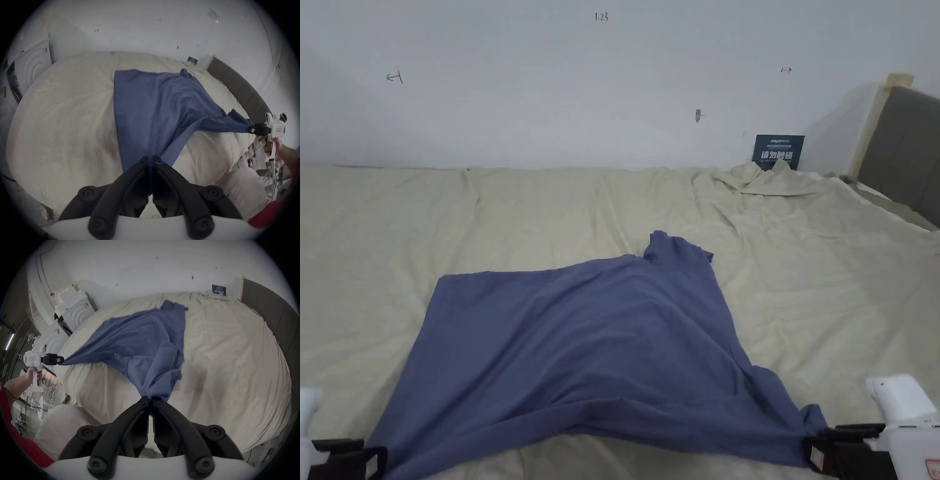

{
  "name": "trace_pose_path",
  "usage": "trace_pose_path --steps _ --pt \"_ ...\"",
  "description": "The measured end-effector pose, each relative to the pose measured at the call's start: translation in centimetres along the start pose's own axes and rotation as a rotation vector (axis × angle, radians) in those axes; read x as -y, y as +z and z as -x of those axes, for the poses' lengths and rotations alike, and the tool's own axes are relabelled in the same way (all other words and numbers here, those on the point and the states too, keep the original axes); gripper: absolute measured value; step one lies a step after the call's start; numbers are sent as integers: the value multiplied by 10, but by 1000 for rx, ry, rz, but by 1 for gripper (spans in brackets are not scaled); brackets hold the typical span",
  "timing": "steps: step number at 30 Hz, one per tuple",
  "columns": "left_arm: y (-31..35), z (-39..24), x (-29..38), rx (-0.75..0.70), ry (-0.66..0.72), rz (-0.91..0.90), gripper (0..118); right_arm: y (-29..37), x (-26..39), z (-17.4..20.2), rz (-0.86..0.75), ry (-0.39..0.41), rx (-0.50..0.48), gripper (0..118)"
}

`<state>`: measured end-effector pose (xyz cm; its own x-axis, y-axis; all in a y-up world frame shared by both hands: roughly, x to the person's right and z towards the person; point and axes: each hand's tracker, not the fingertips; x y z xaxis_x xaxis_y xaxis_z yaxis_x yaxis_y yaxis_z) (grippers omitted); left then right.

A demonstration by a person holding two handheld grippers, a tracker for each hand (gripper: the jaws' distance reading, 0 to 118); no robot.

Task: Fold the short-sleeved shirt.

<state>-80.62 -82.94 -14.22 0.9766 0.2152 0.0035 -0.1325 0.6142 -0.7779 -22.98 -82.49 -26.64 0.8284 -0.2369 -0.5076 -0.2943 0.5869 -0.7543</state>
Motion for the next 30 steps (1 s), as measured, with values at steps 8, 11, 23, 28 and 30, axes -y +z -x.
trace_pose_path --steps 8,11,23,28,30 --pt "-31 9 15 -57 47 44 2 -45 13 -10 98 23 86 8" --pt "-45 12 18 -91 59 99 3 -56 13 -12 139 28 103 8" --pt "-24 7 23 -90 108 83 115 -33 15 -12 74 -51 144 118" --pt "41 -29 18 -113 60 -134 108 27 8 21 -152 -95 93 118" --pt "63 -40 21 -111 47 -213 77 46 11 37 -246 -81 57 118"
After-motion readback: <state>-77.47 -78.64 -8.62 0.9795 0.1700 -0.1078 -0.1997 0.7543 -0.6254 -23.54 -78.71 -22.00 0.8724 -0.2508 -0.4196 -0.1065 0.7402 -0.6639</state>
